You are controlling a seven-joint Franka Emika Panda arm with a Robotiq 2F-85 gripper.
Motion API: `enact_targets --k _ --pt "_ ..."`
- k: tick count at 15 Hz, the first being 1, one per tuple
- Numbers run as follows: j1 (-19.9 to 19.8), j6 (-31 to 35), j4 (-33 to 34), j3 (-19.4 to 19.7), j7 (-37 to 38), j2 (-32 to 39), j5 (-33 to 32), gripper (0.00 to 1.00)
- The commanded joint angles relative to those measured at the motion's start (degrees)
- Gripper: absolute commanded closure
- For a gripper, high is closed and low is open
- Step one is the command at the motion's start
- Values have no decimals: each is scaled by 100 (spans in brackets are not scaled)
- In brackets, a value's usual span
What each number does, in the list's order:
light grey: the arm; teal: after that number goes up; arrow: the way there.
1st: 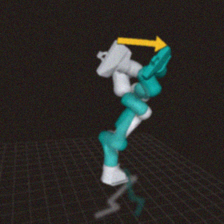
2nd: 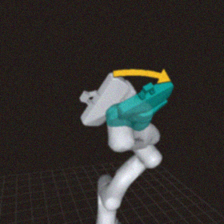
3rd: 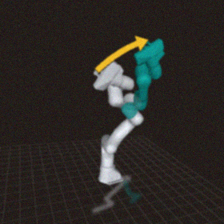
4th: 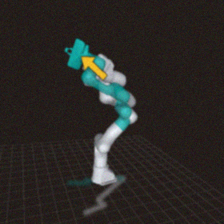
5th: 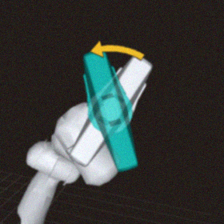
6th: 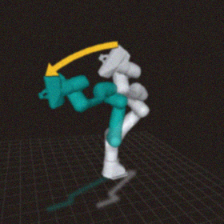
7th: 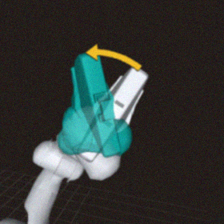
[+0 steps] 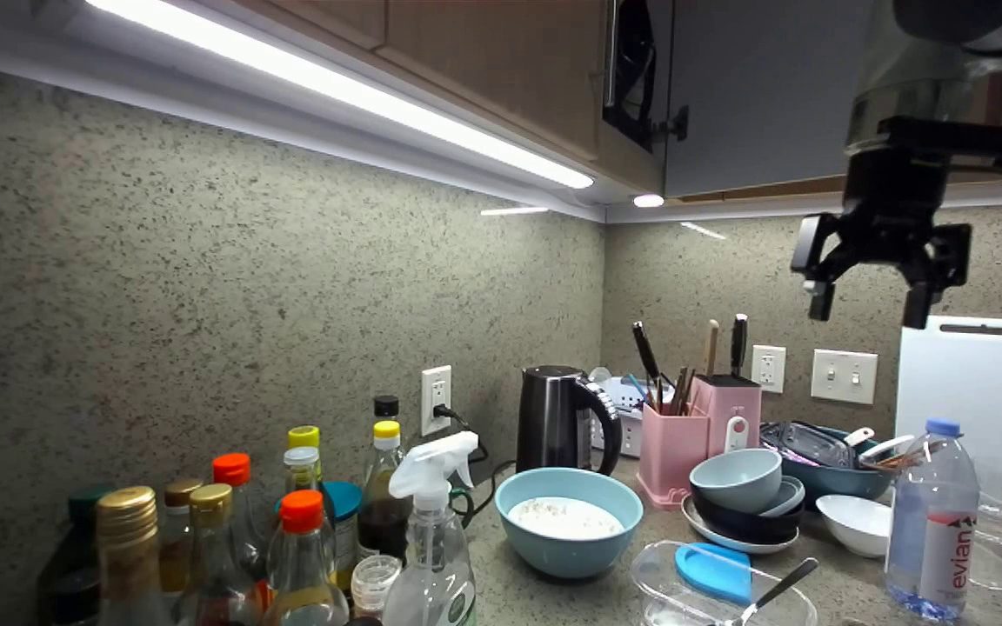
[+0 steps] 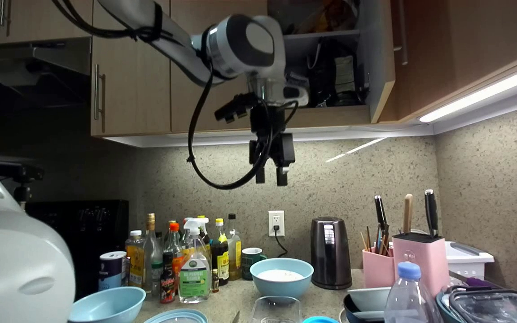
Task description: Close the door of the top kitchen cabinet
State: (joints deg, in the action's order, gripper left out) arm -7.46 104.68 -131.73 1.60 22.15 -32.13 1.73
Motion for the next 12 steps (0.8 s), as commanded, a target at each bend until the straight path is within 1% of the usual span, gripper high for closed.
enact_targets --k 1,2,4,9,12 --pt "-196 -16 -43 25 46 -165 31 0" --pt "-309 -17 -112 85 69 -330 33 0" --pt "-394 -18 -225 124 84 -538 37 0" --pt "-416 42 -258 103 201 -554 56 0" --pt "-576 158 24 458 0 -458 82 0"
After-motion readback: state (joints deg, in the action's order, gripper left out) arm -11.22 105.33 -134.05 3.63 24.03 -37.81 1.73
